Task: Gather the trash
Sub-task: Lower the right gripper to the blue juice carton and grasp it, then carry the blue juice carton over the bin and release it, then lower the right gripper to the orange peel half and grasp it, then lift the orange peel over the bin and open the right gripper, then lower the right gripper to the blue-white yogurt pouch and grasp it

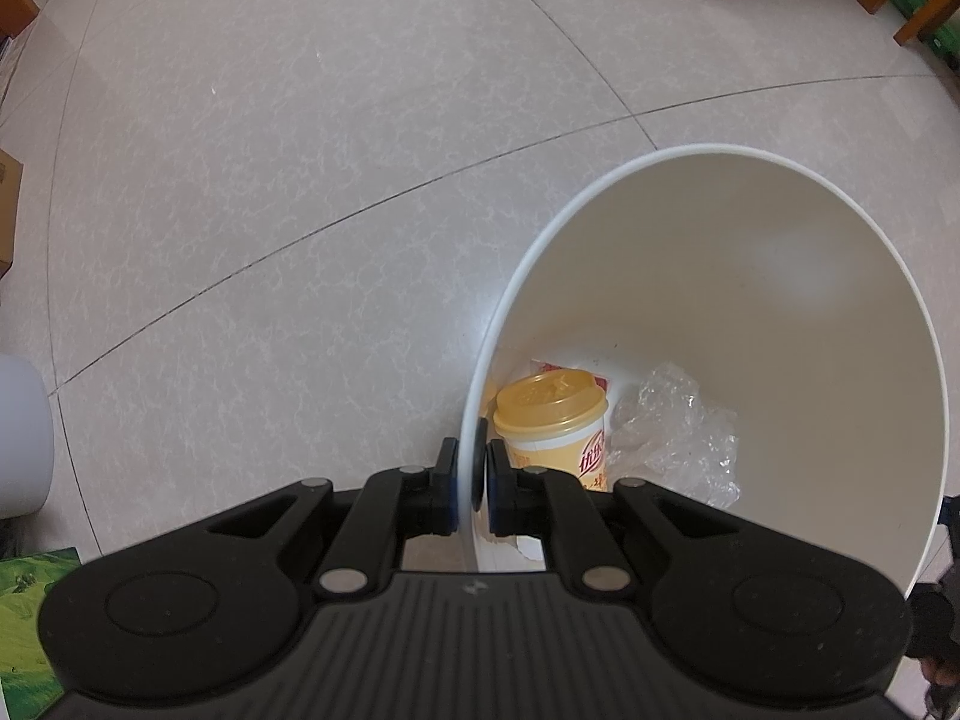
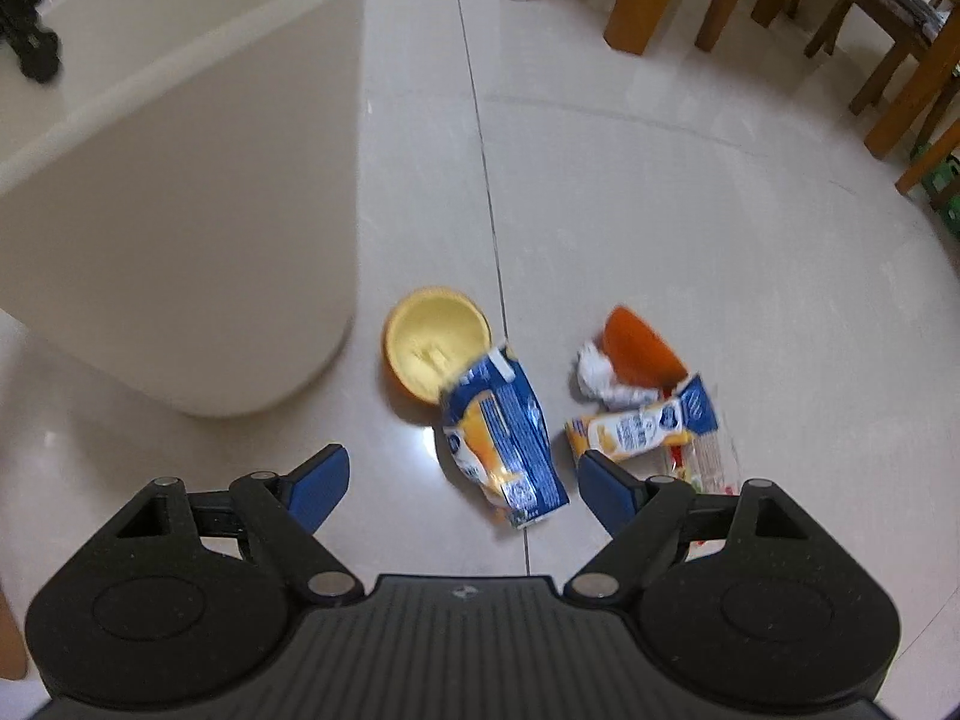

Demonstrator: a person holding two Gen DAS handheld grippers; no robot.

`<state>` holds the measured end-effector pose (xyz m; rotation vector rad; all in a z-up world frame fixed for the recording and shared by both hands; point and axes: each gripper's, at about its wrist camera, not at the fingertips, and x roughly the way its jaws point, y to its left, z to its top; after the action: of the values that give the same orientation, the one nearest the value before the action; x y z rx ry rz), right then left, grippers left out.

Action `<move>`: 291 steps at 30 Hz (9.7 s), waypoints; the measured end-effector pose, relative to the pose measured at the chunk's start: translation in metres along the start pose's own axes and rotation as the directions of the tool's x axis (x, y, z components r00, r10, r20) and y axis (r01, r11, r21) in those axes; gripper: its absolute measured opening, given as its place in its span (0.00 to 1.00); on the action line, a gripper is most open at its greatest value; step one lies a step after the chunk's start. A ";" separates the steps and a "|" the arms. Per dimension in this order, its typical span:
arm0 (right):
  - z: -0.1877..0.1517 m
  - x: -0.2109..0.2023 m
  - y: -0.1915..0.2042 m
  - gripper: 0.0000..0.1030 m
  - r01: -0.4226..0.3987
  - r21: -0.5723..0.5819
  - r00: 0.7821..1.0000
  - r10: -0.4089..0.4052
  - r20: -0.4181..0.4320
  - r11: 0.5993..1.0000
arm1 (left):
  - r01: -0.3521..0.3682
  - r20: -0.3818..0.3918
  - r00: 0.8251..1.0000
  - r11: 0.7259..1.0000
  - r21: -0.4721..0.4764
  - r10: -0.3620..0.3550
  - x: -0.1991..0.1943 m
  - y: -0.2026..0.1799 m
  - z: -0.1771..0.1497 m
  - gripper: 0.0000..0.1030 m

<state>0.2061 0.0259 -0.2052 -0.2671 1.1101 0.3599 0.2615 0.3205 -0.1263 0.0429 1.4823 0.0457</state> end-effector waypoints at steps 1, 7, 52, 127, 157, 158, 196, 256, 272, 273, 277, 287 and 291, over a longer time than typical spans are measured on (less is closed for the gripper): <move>-0.002 0.006 0.000 0.84 0.003 0.003 1.000 -0.003 -0.003 1.000 | 0.001 -0.001 1.000 1.000 -0.002 -0.001 0.000 0.000 0.000 0.06; -0.008 0.041 0.000 0.84 0.020 -0.010 1.000 -0.021 -0.011 1.000 | 0.005 -0.003 1.000 1.000 -0.001 -0.005 0.000 0.001 0.001 0.06; 0.027 0.066 -0.015 0.67 0.059 -0.114 0.995 -0.068 -0.072 0.992 | -0.012 0.004 1.000 1.000 0.013 0.012 0.003 -0.007 -0.003 0.06; 0.054 -0.065 -0.014 0.87 -0.129 -0.258 0.990 0.138 0.016 0.957 | -0.006 0.000 1.000 1.000 -0.022 0.006 0.000 -0.003 -0.001 0.07; 0.029 0.102 0.018 0.97 -0.120 -0.550 0.985 0.169 0.040 0.827 | -0.031 0.012 0.999 1.000 -0.003 0.031 -0.001 -0.007 -0.001 0.07; 0.030 0.107 0.019 0.97 -0.121 -0.554 0.985 0.171 0.039 0.824 | -0.032 0.013 0.999 0.999 -0.003 0.032 -0.001 -0.008 -0.001 0.07; 0.068 0.074 -0.063 0.74 -0.144 -0.285 0.989 0.131 -0.063 0.948 | -0.044 0.011 0.999 0.999 0.014 0.044 0.004 -0.009 -0.004 0.08; 0.101 -0.020 -0.153 0.96 -0.099 0.358 0.977 0.159 -0.143 0.929 | -0.060 -0.007 0.998 0.997 0.058 0.061 0.014 -0.014 -0.003 0.09; 0.033 0.119 -0.148 0.64 0.091 0.653 0.960 0.109 -0.259 0.752 | -0.063 -0.018 0.998 0.996 0.068 0.064 0.018 -0.015 -0.002 0.09; 0.033 0.122 -0.147 0.64 0.101 0.648 0.959 0.099 -0.265 0.755 | -0.063 -0.019 0.998 0.996 0.070 0.064 0.018 -0.015 -0.002 0.09; 0.036 0.134 -0.147 0.61 0.118 0.660 0.960 0.085 -0.267 0.742 | -0.062 -0.024 0.998 0.995 0.076 0.064 0.020 -0.016 -0.002 0.09; 0.035 0.132 -0.150 0.43 0.156 0.641 0.954 0.054 -0.294 0.751 | -0.043 -0.035 0.998 0.998 0.050 0.045 0.020 -0.012 0.000 0.08; 0.039 0.125 -0.151 0.34 0.169 0.630 0.943 0.063 -0.328 0.758 | -0.044 -0.037 0.998 0.998 0.047 0.046 0.018 -0.011 0.002 0.07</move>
<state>0.3499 -0.0781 -0.2975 0.2804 1.4904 -0.1533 0.2647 0.3105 -0.1447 0.1134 1.5200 0.0494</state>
